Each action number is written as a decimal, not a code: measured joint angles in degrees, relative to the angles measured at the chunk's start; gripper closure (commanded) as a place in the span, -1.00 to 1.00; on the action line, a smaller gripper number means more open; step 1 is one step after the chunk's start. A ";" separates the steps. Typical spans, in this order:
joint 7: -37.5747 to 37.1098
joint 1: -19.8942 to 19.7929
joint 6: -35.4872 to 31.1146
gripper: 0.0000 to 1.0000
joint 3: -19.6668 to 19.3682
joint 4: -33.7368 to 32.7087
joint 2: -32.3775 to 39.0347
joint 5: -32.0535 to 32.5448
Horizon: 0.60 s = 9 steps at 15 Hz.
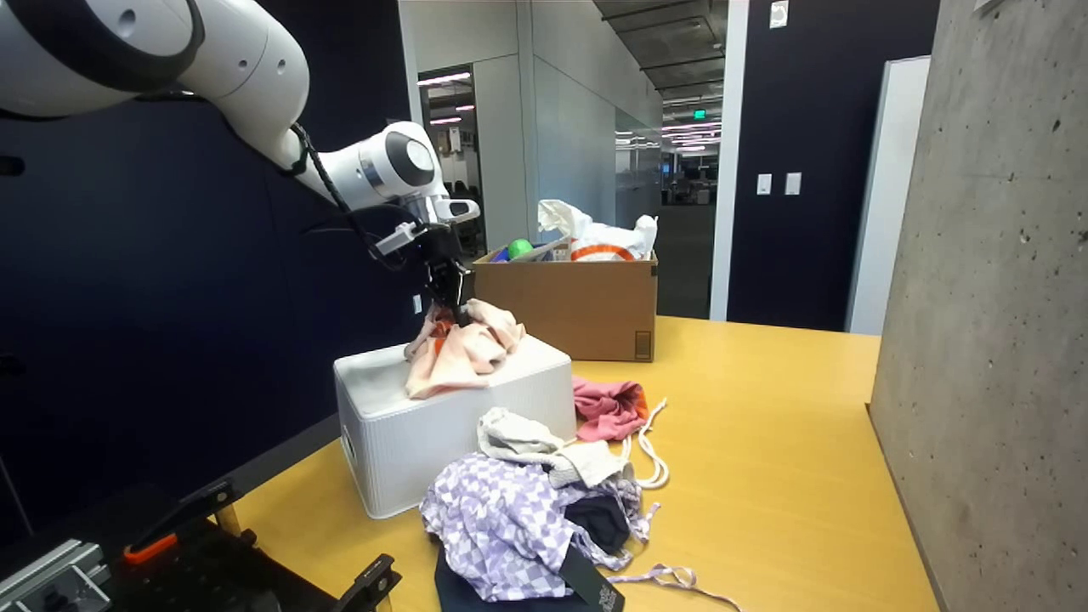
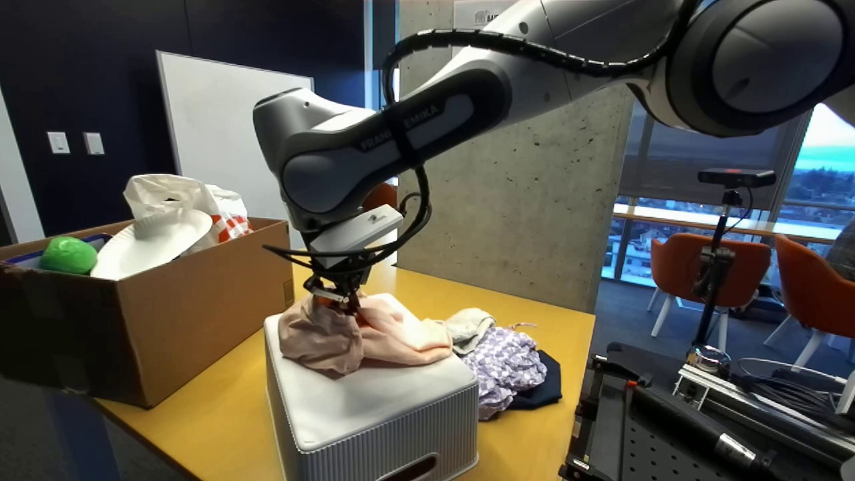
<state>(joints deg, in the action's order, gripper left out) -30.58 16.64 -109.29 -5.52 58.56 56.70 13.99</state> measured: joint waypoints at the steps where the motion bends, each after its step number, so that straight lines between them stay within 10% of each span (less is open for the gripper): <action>1: -0.02 0.00 0.00 1.00 -0.11 0.00 -0.11 0.00; 9: -0.87 -1.05 0.00 1.00 -3.55 6.40 -7.54 0.01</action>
<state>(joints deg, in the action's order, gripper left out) -31.45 15.58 -109.29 -9.07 64.96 49.16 14.00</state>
